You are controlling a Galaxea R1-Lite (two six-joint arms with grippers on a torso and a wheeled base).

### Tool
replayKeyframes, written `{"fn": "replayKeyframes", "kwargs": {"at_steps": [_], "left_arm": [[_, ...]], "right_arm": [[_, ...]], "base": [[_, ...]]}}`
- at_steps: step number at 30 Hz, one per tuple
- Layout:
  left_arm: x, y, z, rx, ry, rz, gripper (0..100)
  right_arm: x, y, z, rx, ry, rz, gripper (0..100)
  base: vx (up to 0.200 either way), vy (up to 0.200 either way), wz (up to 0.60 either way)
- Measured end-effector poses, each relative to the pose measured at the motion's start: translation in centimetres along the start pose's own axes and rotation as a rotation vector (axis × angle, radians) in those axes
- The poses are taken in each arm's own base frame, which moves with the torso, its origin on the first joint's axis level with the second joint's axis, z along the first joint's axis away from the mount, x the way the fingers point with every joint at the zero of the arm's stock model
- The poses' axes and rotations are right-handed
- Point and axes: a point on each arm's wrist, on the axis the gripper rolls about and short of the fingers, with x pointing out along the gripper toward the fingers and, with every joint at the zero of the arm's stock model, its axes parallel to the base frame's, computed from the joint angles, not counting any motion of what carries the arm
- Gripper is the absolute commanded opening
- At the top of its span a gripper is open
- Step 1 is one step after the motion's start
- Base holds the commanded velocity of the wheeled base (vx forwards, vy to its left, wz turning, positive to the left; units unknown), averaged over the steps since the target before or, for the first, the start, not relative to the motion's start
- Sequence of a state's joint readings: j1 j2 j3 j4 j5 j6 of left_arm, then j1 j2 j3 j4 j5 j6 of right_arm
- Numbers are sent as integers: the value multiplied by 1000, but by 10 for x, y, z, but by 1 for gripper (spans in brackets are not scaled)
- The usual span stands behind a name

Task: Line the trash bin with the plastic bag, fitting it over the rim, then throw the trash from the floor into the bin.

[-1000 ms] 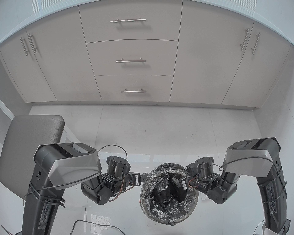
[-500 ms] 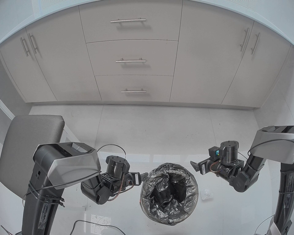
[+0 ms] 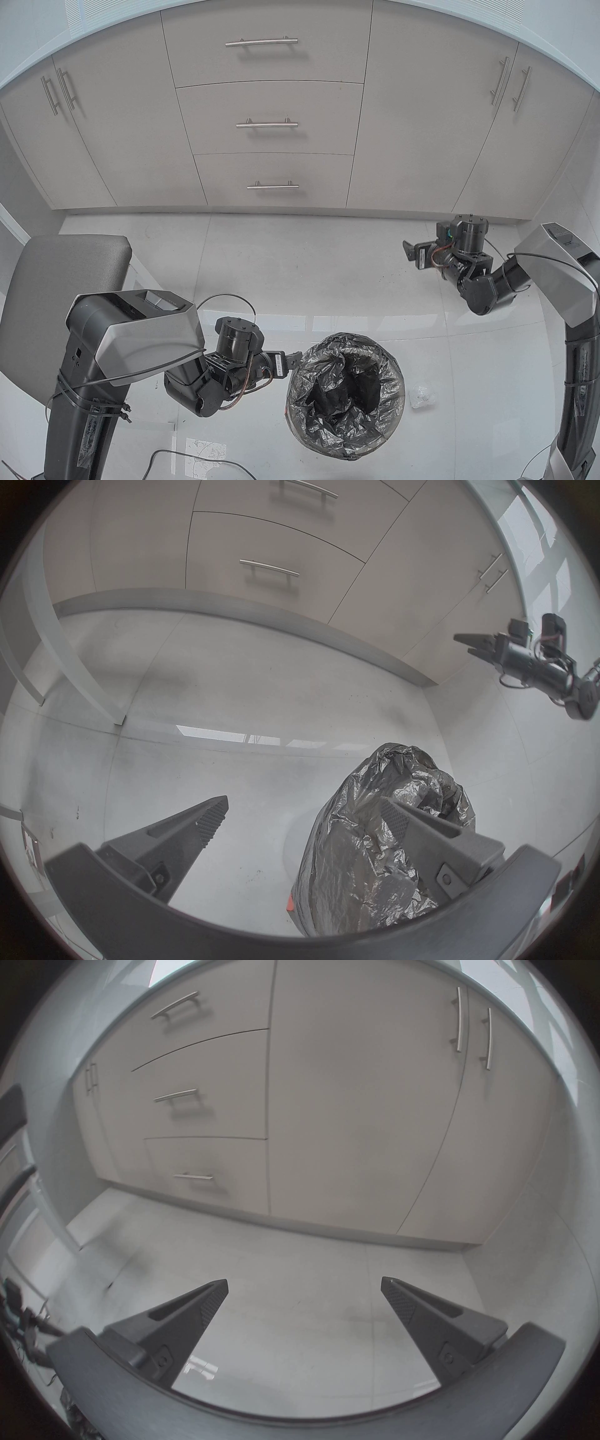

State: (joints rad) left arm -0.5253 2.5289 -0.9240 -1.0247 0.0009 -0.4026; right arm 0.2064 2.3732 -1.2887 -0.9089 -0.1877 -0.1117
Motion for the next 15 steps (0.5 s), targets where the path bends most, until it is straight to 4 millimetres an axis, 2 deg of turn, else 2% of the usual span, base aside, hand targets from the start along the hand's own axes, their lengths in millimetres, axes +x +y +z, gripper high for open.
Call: {"fn": "replayKeyframes", "kwargs": {"at_steps": [5, 9, 12, 14, 15], "left_arm": [[0, 0, 0, 1, 0, -1, 100], [0, 0, 0, 2, 1, -1, 100], [0, -1, 0, 4, 1, -2, 100], [0, -1, -1, 4, 2, -2, 100], [0, -1, -1, 5, 2, -2, 100]], "right_arm": [[38, -15, 16, 29, -73, -112, 100], [64, -29, 18, 51, -107, -206, 100], [85, -38, -1, 56, -75, -279, 100], [97, -41, -25, 49, -28, -318, 100], [103, -42, -44, 41, 16, -337, 100]], "base": [[0, 0, 0], [0, 0, 0], [0, 0, 0], [0, 0, 0], [0, 0, 0]]}}
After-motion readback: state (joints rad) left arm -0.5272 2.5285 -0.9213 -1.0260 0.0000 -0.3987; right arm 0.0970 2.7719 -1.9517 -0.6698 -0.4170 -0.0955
